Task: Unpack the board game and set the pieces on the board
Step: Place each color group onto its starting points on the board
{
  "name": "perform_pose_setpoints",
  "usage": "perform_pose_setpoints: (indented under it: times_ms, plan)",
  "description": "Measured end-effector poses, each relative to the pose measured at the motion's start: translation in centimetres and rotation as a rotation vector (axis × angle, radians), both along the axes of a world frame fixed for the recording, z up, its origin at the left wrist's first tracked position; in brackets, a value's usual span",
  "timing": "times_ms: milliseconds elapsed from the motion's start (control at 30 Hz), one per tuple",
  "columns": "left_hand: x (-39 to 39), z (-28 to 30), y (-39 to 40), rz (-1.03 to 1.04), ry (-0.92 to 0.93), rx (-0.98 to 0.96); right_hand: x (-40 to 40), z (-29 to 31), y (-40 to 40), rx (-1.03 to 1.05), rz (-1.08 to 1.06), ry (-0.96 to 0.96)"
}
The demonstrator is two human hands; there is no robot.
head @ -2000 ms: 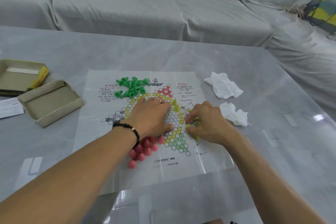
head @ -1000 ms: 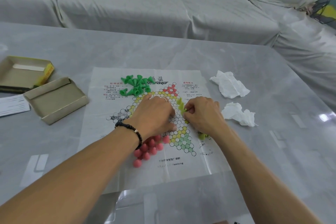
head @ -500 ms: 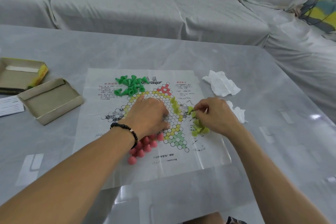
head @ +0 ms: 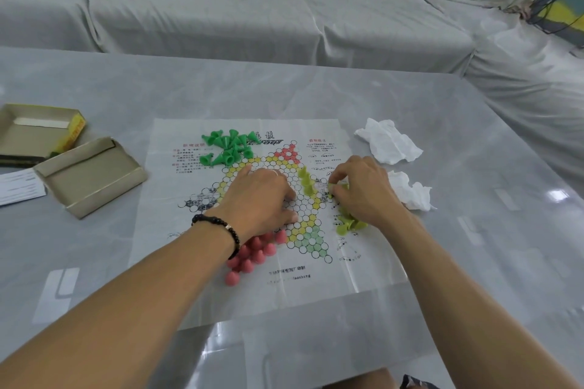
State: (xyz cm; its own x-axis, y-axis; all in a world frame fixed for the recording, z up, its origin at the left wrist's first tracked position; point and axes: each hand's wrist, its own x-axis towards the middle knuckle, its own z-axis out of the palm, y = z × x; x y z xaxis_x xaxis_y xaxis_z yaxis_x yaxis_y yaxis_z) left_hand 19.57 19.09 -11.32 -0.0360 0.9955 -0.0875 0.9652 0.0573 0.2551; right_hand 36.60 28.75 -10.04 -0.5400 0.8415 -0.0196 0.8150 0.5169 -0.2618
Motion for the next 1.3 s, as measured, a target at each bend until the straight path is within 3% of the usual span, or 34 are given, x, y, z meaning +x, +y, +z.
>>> perform_pose_setpoints:
  times_ms: [167,300,633,900,1300]
  plan:
    - [0.0,-0.1,0.0,0.006,0.001,0.001,-0.1,1.1,-1.2,-0.166,-0.012,0.296]
    - [0.0,-0.1,0.0,0.006,0.004,0.001,-0.4,1.0,-1.8,-0.161,-0.022,0.373]
    - [-0.1,-0.2,-0.1,0.009,-0.012,0.0,-0.5,0.4,-1.9,-0.182,-0.075,0.224]
    - [-0.2,-0.3,0.0,0.007,-0.002,-0.005,-1.2,0.7,-2.7,-0.147,0.019,0.053]
    - [-0.2,-0.3,-0.1,0.014,-0.009,0.001,-1.8,-0.5,-2.5,-0.157,-0.046,0.089]
